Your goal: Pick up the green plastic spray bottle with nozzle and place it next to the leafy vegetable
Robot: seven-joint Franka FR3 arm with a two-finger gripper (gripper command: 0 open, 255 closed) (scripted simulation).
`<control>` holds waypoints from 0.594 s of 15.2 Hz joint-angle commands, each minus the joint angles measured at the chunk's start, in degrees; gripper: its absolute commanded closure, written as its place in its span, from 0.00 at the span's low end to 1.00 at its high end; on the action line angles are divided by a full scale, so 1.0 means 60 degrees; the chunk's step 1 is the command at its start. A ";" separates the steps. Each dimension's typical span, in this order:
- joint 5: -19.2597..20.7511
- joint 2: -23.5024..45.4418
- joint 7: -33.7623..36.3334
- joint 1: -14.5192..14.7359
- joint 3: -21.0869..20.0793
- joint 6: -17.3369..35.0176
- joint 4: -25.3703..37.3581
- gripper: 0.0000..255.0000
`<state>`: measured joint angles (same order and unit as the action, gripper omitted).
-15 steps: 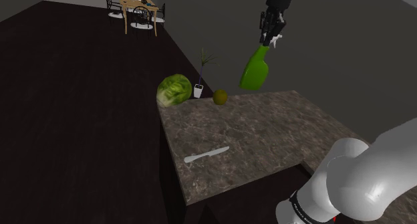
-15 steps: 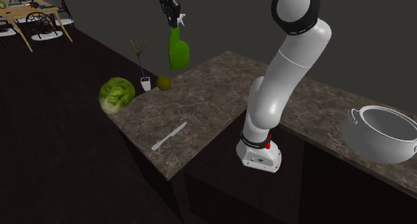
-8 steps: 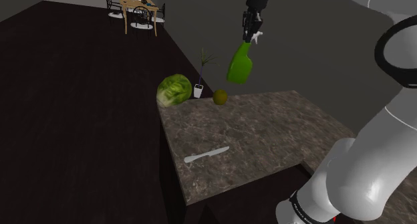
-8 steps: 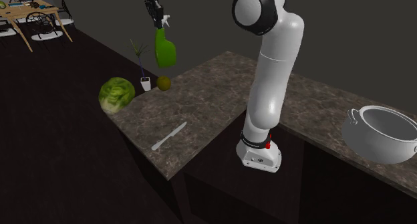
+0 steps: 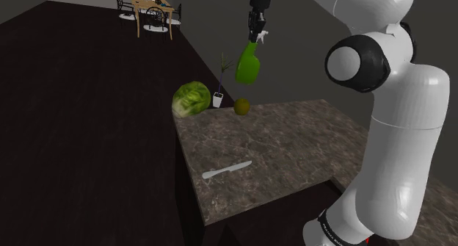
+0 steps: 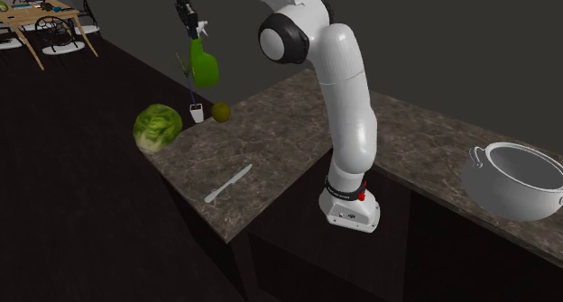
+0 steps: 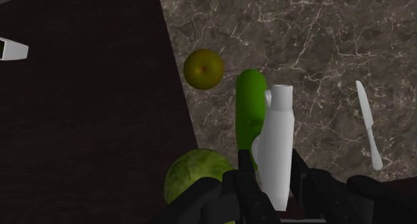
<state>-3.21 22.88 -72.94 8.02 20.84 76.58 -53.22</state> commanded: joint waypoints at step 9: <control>0.0291 -0.0793 0.0175 0.0382 -0.0015 0.1789 -0.2557 1.00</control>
<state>-1.59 18.49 -71.94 10.18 20.75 86.44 -67.37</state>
